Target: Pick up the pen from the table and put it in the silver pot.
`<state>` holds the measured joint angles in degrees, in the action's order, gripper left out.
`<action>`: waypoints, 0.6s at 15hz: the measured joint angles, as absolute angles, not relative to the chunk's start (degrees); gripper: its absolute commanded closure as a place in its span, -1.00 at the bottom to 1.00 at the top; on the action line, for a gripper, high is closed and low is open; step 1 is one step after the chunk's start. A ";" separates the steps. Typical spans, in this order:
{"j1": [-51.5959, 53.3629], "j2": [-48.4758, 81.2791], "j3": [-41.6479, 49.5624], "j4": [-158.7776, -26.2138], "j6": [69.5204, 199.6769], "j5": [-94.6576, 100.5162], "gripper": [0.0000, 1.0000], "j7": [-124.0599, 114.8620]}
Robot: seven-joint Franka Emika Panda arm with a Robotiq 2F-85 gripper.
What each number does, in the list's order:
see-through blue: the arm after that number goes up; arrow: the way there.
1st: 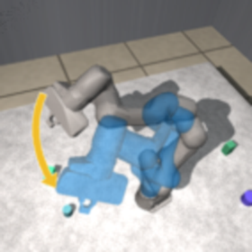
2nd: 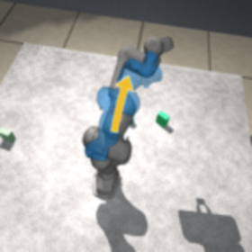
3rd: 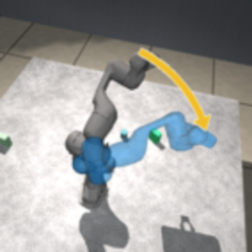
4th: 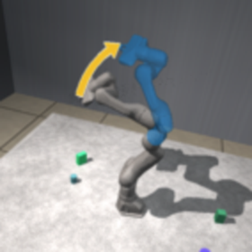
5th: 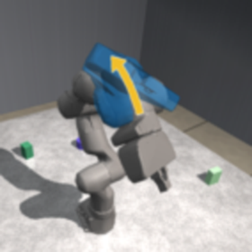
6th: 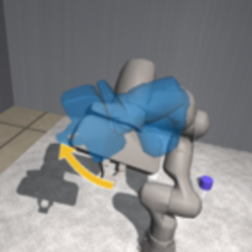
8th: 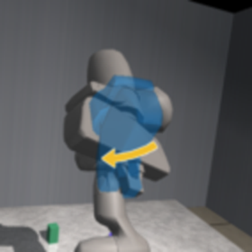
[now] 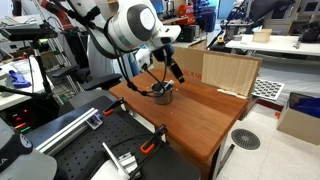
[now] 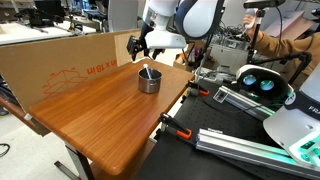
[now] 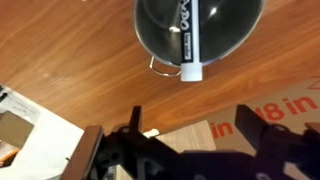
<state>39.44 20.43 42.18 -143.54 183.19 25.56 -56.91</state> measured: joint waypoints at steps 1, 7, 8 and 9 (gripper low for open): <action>39.57 19.35 42.38 -143.44 183.19 25.58 -1.00 -56.91; 40.35 8.83 41.86 -144.17 177.05 25.67 -1.00 -55.05; 40.24 7.74 41.76 -144.72 176.44 25.67 -1.00 -54.67; 40.11 7.33 41.74 -145.11 176.41 25.67 -1.00 -54.41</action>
